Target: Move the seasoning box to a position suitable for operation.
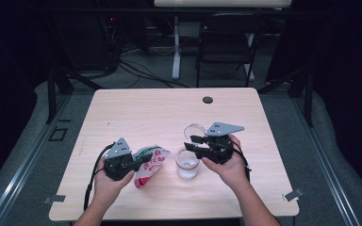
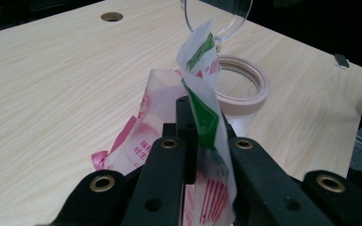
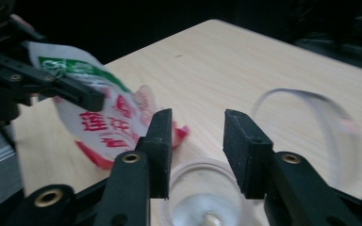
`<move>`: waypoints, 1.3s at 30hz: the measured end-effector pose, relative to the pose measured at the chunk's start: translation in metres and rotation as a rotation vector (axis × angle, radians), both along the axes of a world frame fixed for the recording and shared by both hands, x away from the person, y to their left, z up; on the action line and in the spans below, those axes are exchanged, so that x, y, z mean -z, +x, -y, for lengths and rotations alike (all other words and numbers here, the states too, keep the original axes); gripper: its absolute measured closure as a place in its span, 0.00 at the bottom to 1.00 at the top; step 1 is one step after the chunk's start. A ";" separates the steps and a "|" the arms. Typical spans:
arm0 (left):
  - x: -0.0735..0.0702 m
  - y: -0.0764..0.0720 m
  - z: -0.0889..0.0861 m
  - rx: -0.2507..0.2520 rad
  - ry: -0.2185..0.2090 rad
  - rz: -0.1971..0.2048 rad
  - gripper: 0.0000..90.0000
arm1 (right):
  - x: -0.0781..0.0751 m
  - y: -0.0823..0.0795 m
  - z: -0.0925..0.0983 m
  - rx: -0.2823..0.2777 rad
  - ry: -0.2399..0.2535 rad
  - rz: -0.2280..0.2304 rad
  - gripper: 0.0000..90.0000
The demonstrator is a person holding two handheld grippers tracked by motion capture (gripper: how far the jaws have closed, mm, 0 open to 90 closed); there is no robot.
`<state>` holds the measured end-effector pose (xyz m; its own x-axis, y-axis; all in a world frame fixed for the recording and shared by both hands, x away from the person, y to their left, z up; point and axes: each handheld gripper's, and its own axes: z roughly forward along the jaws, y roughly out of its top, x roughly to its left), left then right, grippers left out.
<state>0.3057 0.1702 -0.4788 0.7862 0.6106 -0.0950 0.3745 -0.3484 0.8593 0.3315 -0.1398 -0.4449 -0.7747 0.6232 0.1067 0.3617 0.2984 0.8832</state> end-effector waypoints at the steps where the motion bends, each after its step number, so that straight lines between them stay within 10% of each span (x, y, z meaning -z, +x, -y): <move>1: 0.000 0.000 0.000 0.000 -0.001 0.000 0.98 | 0.002 0.002 -0.004 -0.015 -0.002 -0.011 0.75; 10: 0.001 0.001 0.000 -0.006 -0.004 0.001 0.98 | 0.015 0.009 -0.035 -0.103 -0.069 -0.051 0.84; 34: 0.006 -0.008 0.002 -0.037 -0.033 0.016 0.96 | 0.032 0.016 -0.069 -0.213 -0.066 -0.064 0.76; 39: 0.007 -0.009 0.001 -0.044 -0.028 0.013 0.94 | 0.033 0.018 -0.070 -0.211 -0.074 -0.063 0.87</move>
<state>0.2971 0.1689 -0.4856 0.7601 0.6417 -0.1021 0.3773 -0.3080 0.8734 0.3500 -0.0699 -0.4780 -0.8821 0.4557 0.1195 0.3384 0.4362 0.8338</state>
